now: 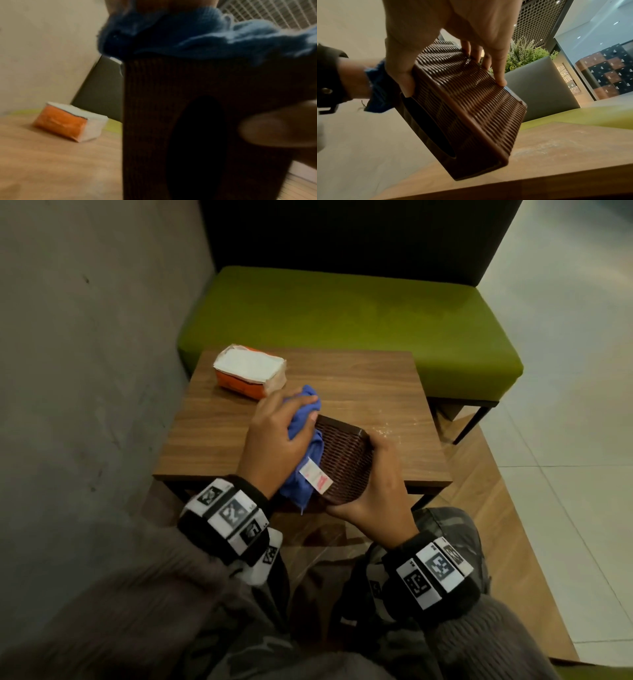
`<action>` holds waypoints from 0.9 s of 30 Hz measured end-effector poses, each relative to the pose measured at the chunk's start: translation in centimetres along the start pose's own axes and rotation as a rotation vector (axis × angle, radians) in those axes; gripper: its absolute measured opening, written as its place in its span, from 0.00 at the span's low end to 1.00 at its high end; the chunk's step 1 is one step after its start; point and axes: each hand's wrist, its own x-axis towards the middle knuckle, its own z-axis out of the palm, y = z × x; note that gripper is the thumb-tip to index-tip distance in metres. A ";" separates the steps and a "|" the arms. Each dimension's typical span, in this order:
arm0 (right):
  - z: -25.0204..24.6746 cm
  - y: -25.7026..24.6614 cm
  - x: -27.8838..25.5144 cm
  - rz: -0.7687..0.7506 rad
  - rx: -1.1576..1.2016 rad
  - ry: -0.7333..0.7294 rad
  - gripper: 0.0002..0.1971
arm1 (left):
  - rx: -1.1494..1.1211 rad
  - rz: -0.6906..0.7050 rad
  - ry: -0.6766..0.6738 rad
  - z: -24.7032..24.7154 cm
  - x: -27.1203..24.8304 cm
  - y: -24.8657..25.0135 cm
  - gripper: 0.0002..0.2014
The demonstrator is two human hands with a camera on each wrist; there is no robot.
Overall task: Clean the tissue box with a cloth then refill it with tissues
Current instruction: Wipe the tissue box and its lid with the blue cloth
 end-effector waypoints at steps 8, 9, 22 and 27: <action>0.1 -0.4 -0.1 -0.029 -0.007 -0.007 0.45 | -0.035 0.223 -0.145 -0.2 -1.0 1.1 0.16; -0.2 -0.3 -0.2 -0.019 -0.021 -0.008 0.47 | -0.050 0.132 -0.078 -0.4 -0.5 0.3 0.15; -2.6 1.2 -0.1 0.120 0.138 -0.005 0.54 | -0.412 -0.591 -0.077 -3.6 -2.4 -4.2 0.08; -4.1 1.2 0.8 0.185 0.292 -0.118 0.54 | -0.397 -0.312 -0.653 -7.1 -0.9 -3.9 0.42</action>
